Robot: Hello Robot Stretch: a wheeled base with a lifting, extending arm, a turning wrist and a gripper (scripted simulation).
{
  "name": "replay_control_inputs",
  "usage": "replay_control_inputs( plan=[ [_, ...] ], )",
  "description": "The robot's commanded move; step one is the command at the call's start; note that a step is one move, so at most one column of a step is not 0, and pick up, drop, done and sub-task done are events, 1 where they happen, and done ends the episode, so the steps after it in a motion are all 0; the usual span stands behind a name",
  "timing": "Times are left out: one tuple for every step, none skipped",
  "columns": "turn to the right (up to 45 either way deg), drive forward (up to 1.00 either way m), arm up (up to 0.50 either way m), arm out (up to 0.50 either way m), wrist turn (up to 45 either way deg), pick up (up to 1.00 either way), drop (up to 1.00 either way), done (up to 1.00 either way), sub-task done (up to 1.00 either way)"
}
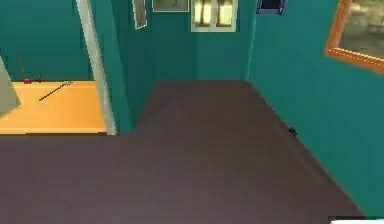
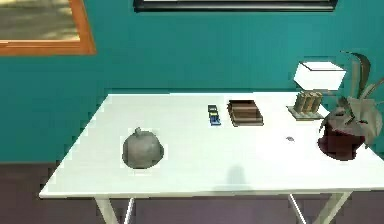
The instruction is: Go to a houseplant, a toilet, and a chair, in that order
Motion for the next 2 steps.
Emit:
replay_control_inputs(
  plan=[
    [-39.0, 0.00, 0.00, 0.00, 0.0, 0.00, 0.00, 0.00, 0.00],
    [0.0, 1.00, 0.00, 0.00, 0.0, 0.00, 0.00, 0.00, 0.00]
  ],
)
